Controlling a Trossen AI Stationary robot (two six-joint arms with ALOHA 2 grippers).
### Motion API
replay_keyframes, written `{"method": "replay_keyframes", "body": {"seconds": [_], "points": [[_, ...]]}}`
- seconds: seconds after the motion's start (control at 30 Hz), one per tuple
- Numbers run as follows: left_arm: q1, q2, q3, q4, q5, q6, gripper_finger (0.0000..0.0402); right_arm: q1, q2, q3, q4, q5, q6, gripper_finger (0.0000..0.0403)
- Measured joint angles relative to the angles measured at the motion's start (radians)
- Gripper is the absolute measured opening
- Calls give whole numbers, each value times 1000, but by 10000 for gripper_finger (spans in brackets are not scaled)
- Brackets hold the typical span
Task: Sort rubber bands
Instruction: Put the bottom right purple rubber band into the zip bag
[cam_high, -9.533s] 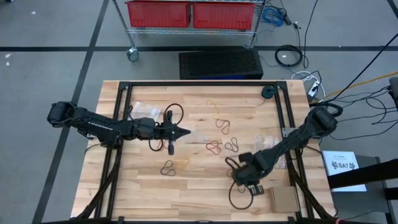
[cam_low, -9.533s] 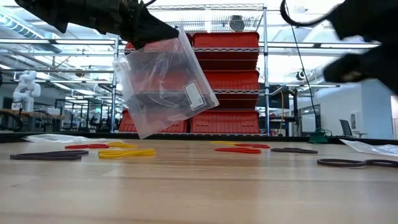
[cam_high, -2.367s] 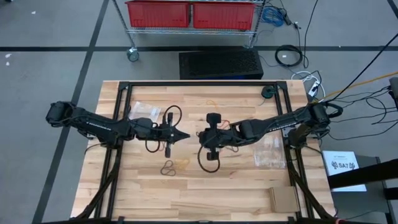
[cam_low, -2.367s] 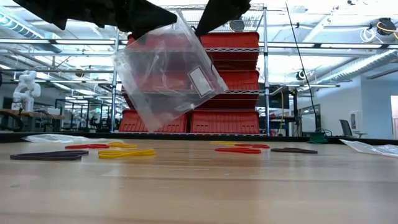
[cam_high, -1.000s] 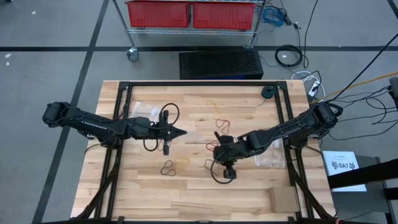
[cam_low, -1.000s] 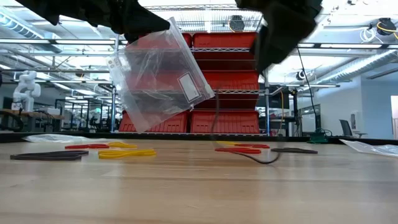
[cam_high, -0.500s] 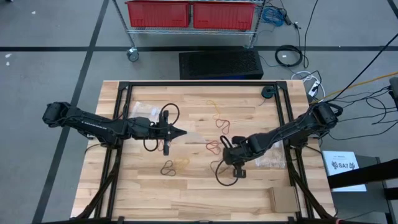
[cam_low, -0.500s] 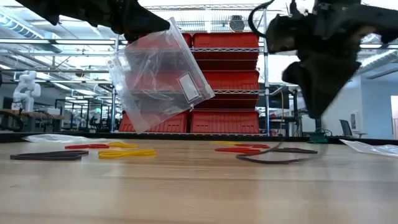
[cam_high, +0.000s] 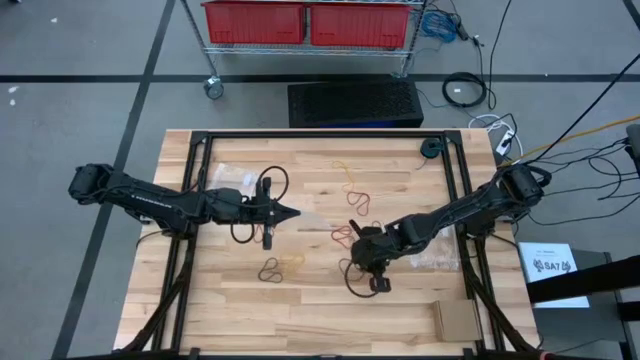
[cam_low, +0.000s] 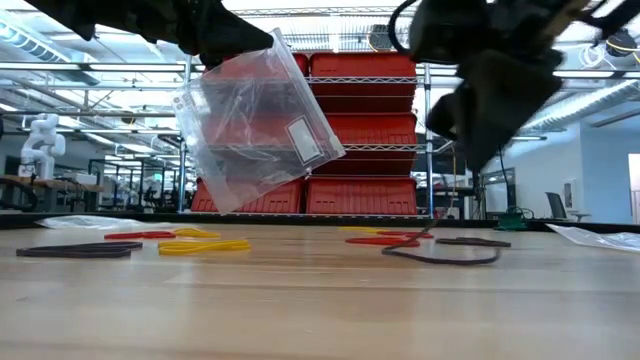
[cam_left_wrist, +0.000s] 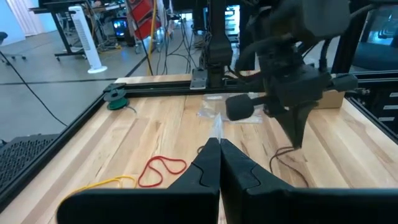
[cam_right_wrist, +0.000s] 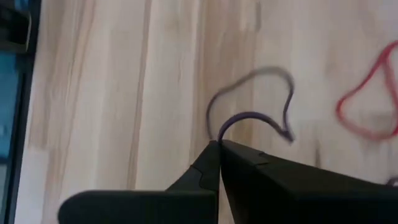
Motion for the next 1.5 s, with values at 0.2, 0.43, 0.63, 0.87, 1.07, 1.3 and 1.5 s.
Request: {"method": "replay_keyframes", "body": {"seconds": [0.2, 0.43, 0.63, 0.87, 1.07, 1.3, 1.5], "points": [[0, 0, 0, 0, 0, 0, 0, -36, 70, 0, 83, -45, -10, 0], [0, 0, 0, 1, 0, 0, 0, -39, 188, 2, 83, -58, -6, 1], [0, 0, 0, 1, 0, 0, 0, -38, 219, 39, 93, -82, 7, 39], [0, 0, 0, -1, 0, 0, 0, -38, 220, 94, 82, -109, 48, 124], [0, 0, 0, -10, 0, 0, 0, -38, 220, 138, 42, -109, 43, 180], [0, 0, 0, -14, 0, 0, 0, -38, 219, 158, -71, -136, 40, 203], [0, 0, 0, -14, 0, 0, 0, -44, 219, 158, -211, -190, 108, 198]]}}
